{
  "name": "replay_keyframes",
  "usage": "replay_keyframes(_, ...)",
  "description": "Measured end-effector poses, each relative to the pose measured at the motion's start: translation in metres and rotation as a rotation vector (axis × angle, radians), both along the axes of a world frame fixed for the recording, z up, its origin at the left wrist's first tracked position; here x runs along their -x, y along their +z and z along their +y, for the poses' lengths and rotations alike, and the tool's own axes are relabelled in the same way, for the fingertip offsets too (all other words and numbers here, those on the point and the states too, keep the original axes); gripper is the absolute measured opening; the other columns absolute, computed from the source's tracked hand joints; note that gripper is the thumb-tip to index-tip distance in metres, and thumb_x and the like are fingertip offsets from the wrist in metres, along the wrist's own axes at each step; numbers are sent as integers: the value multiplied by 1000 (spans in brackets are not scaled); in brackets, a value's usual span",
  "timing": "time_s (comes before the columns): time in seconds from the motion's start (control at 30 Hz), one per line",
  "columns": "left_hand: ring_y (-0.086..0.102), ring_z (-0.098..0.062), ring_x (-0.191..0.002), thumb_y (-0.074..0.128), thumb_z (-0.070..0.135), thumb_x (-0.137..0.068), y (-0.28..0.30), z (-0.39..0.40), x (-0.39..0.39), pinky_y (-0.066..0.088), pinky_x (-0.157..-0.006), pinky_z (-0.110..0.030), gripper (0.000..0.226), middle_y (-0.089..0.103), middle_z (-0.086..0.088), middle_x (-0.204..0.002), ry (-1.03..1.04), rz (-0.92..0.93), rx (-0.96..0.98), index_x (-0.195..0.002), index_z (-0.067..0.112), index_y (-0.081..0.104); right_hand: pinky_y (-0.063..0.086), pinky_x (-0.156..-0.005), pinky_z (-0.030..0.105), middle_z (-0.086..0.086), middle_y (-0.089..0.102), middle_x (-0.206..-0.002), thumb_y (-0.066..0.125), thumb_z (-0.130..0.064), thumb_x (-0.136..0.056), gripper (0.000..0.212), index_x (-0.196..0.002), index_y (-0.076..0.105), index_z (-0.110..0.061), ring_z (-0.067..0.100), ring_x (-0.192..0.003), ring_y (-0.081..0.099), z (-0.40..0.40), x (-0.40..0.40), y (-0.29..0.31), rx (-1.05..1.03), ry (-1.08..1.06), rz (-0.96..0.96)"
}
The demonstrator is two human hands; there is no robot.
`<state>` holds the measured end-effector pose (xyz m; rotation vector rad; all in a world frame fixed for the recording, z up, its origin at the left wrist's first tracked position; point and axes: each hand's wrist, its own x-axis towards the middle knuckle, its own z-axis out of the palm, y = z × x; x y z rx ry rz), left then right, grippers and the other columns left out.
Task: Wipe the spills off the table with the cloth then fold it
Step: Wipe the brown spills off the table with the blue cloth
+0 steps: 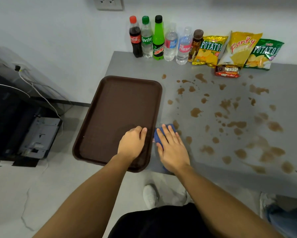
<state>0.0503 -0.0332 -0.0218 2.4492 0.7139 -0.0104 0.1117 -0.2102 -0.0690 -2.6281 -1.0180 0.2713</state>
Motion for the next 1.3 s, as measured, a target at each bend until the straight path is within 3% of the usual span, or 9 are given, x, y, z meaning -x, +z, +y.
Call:
replay_keyframes(0.23, 54, -27, -70, 41, 41, -110, 10, -14, -17, 36, -63, -36, 38, 49, 7, -70, -35, -43, 37, -77, 22, 43, 11, -129, 43, 5, 20, -172, 34, -40, -107, 60, -162, 27, -20, 25, -160, 10, -6, -50, -6, 34, -130, -52)
replay_keyframes(0.33, 56, -27, -71, 41, 43, -110, 16, -21, -25, 39, -63, -38, 39, 54, 3, -74, -65, -48, 53, -82, 16, 49, 10, -131, 45, 7, 17, -172, 32, -41, -108, 60, -163, 24, -17, 27, -160, 7, -27, -65, -8, 67, -210, -52)
replay_keyframes(0.57, 63, -35, -80, 41, 41, -109, 19, -39, -46, 51, -70, -44, 41, 67, -9, -87, -144, -16, 46, -89, 11, 59, 10, -130, 46, 9, 12, -173, 29, -39, -109, 61, -164, 19, -15, 28, -160, 3, -80, -23, -8, 104, -306, -46)
replay_keyframes(0.67, 63, -34, -77, 42, 41, -109, 17, -45, -54, 44, -64, -38, 38, 68, -9, -86, -148, -31, 42, -82, 18, 54, 18, -129, 48, 13, 20, -170, 33, -39, -107, 63, -163, 24, -11, 32, -159, 11, -63, 5, -9, 62, -310, -60)
replay_keyframes(0.77, 63, -33, -75, 43, 41, -109, 12, -50, -59, 39, -63, -34, 37, 65, -6, -80, -137, -20, 37, -77, 23, 50, 17, -129, 46, 9, 18, -172, 33, -40, -108, 62, -163, 23, -15, 28, -160, 7, -38, 9, -11, 40, -256, -52)
replay_keyframes(0.87, 62, -27, -72, 42, 42, -108, 9, -55, -62, 38, -62, -33, 35, 57, 4, -76, -128, 12, 52, -77, 27, 49, 14, -130, 44, 6, 18, -172, 34, -43, -108, 61, -163, 26, -17, 23, -161, 4, -28, -9, -12, 12, -211, -49)
replay_keyframes(1.0, 57, -20, -65, 44, 41, -108, 5, -56, -65, 38, -60, -32, 36, 54, 8, -70, -128, 33, 51, -73, 31, 45, 6, -131, 42, 3, 13, -173, 22, -53, -108, 65, -164, 22, -20, 21, -161, -4, -28, -43, -13, 22, -170, -30)
replay_keyframes(1.17, 53, -14, -54, 48, 38, -108, 5, -62, -65, 32, -51, -29, 45, 48, 12, -60, -139, -16, 51, -65, 33, 38, 8, -131, 44, 7, 19, -172, 23, -49, -107, 64, -163, 24, -17, 27, -160, 5, -49, -83, -11, 42, -249, -54)
replay_keyframes(1.3, 61, -32, -67, 47, 39, -108, 6, -71, -66, 43, -59, -36, 37, 56, 2, -69, -184, 18, 45, -72, 31, 45, 8, -131, 44, 8, 16, -172, 30, -44, -108, 63, -164, 20, -17, 26, -160, 5, -89, -88, -10, 65, -373, -45)
